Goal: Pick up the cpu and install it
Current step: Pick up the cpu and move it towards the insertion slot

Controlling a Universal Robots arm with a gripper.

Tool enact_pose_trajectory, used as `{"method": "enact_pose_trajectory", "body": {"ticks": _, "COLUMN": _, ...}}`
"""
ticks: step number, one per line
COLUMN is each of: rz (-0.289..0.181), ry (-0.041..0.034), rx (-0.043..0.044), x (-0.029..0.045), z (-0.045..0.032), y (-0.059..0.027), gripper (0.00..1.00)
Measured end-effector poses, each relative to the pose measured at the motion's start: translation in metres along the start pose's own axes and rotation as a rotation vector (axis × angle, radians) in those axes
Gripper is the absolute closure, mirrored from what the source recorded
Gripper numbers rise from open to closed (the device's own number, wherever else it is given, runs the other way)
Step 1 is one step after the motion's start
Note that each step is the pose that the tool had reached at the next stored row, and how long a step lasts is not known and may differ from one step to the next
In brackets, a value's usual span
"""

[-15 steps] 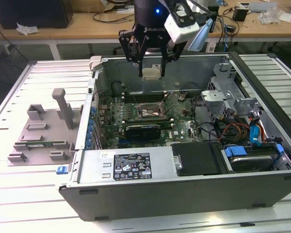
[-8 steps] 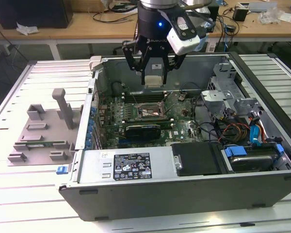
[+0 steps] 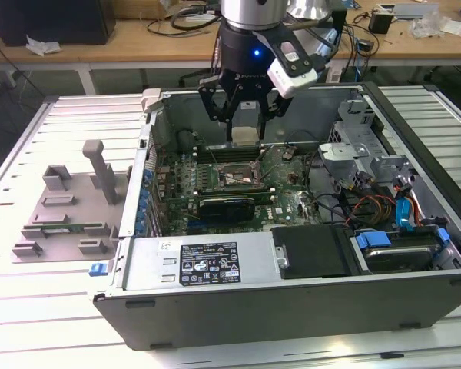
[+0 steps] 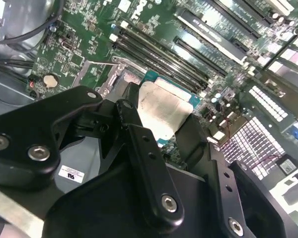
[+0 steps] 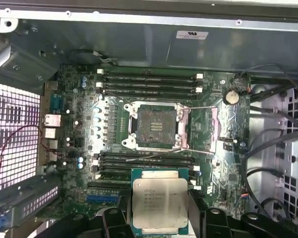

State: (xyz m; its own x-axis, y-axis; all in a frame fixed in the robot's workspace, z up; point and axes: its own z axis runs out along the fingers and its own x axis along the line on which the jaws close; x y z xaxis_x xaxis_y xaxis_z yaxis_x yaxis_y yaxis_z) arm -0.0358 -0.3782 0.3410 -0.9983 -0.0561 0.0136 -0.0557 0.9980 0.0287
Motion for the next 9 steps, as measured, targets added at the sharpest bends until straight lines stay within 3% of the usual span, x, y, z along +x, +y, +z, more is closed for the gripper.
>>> {"method": "enact_pose_trajectory", "body": {"ticks": 5, "rz": -0.011, "ry": -0.0036, "rx": 0.0003, "x": -0.001, "z": 0.0069, "y": 0.0128, "gripper": 0.46}}
{"method": "enact_pose_trajectory", "body": {"ticks": 9, "rz": -0.012, "ry": -0.007, "rx": 0.0023, "x": -0.0013, "z": 0.012, "y": 0.0178, "gripper": 0.46}}
